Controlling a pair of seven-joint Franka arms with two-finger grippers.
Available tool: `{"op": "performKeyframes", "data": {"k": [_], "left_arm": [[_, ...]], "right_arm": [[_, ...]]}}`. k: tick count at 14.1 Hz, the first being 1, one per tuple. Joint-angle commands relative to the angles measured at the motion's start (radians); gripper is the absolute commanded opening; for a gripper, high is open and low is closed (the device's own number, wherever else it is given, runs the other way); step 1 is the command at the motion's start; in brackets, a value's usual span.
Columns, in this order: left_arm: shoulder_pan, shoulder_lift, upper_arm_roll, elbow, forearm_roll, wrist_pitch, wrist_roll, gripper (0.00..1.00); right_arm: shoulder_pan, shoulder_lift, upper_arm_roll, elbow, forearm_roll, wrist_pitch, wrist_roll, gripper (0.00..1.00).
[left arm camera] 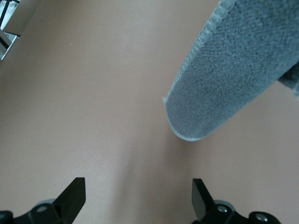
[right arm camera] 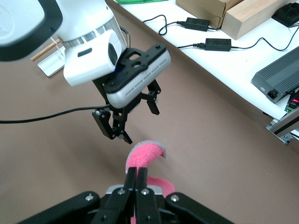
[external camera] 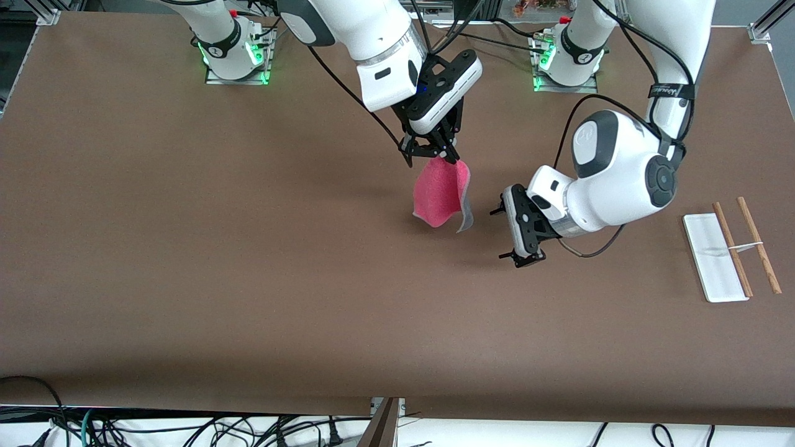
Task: Pass towel and hang on rack
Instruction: 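Hold the towel up with the right gripper while the left gripper approaches, then grasp the hanging towel's grey edge with the left gripper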
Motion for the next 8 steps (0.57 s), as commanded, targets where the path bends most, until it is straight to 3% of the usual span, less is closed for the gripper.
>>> {"op": "performKeyframes", "data": {"k": [1, 8], "left_arm": [[-0.047, -0.02, 0.017, 0.017, 0.0, -0.026, 0.008, 1.0], [-0.159, 0.041, 0.043, 0.04, -0.007, 0.053, 0.082, 1.0]], "right_arm": [[-0.002, -0.004, 0.007, -0.002, 0.012, 0.009, 0.008, 0.0], [0.008, 0.0, 0.006, -0.002, 0.012, 0.009, 0.008, 0.0]]}}
